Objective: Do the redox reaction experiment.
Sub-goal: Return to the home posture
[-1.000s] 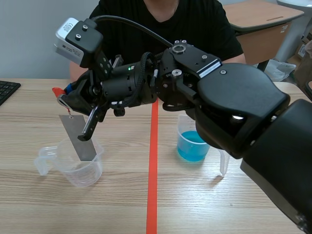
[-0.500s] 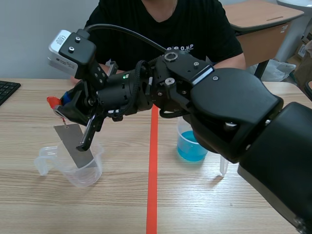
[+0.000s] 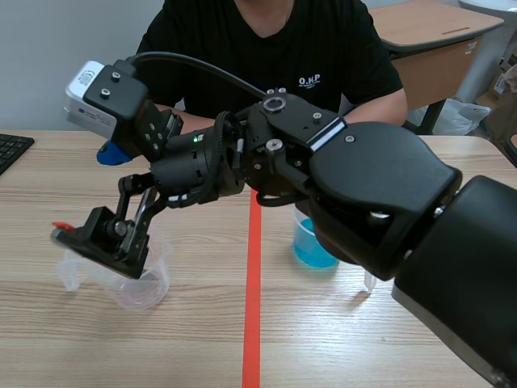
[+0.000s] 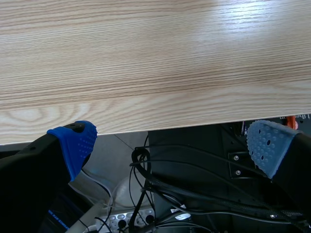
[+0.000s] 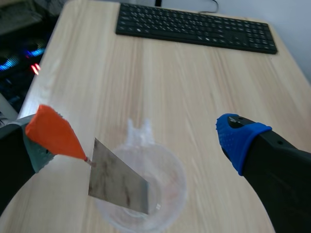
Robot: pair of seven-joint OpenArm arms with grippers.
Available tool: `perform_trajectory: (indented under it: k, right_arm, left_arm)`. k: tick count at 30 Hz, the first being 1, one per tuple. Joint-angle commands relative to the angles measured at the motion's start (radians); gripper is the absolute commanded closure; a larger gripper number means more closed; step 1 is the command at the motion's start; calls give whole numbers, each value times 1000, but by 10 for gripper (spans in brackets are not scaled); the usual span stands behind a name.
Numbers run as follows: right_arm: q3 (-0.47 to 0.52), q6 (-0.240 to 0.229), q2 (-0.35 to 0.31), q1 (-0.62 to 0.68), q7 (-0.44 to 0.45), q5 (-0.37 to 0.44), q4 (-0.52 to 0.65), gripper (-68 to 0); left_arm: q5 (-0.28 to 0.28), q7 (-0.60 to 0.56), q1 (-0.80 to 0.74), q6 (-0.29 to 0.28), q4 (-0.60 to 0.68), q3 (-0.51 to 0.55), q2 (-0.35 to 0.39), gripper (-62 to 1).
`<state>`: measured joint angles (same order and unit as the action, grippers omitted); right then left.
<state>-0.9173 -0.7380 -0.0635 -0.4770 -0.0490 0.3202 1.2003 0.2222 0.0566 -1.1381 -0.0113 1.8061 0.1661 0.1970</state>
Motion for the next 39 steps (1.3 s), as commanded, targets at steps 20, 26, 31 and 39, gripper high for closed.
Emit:
perform_trajectory:
  k: [20,26,31,39]
  right_arm:
    - [-25,94,-267,136,94,119,483,-679]
    - [-12,214,-458,179,125,157,602,-679]
    - [63,289,-590,241,154,249,618,-679]
    - [344,328,-719,438,153,321,621,-679]
  left_arm:
    - [6,-10,-6,-2,7,-3,0,-623]
    - [6,-10,-6,-2,7,-3,0,-623]
    - [6,-10,-6,-2,7,-3,0,-623]
    - [6,-8,-6,-2,7,-3,0,-623]
